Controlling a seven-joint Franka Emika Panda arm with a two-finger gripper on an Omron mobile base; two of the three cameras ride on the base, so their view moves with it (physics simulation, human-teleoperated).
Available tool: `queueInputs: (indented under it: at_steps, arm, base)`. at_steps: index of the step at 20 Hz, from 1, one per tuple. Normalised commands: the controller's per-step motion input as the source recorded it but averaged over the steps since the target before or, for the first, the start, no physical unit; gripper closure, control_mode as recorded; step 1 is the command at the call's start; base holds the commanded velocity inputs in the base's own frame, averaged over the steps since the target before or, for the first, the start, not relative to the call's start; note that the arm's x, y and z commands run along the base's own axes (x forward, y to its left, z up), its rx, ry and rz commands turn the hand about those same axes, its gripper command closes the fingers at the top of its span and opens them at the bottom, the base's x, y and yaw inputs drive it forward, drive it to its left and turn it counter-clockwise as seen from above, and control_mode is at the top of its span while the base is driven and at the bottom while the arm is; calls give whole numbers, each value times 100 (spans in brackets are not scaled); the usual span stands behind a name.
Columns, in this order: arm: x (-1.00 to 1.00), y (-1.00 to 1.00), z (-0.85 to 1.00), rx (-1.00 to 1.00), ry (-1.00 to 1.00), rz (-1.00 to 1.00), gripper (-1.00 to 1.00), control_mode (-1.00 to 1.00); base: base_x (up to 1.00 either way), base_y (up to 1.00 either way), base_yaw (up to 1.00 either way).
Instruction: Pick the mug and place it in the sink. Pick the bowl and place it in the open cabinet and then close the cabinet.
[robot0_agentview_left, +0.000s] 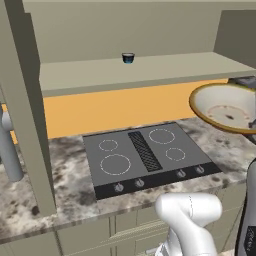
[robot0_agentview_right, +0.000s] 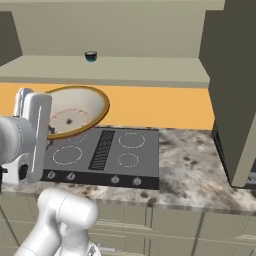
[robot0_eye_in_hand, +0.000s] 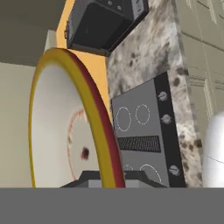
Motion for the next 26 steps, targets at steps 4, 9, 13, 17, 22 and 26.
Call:
queueInputs:
  at_steps: [4,9,13,17,22,26]
  arm:
    - [1,-17,24,-3,-22,-1,100,-100]
    - [9,-1,21,-6,-28,0,100,-100]
    - [31,0,18,-6,-23,0,100,-100]
    - [42,0,19,-2,-7,-2,100,-100]
    - [51,0,28,0,2,-2,100,-100]
    - [54,-2,36,1,18,0,100,-100]
  base:
    - [0,0,0]
    - [0,0,0]
    - [0,0,0]
    - [0,0,0]
    - [0,0,0]
    - [0,0,0]
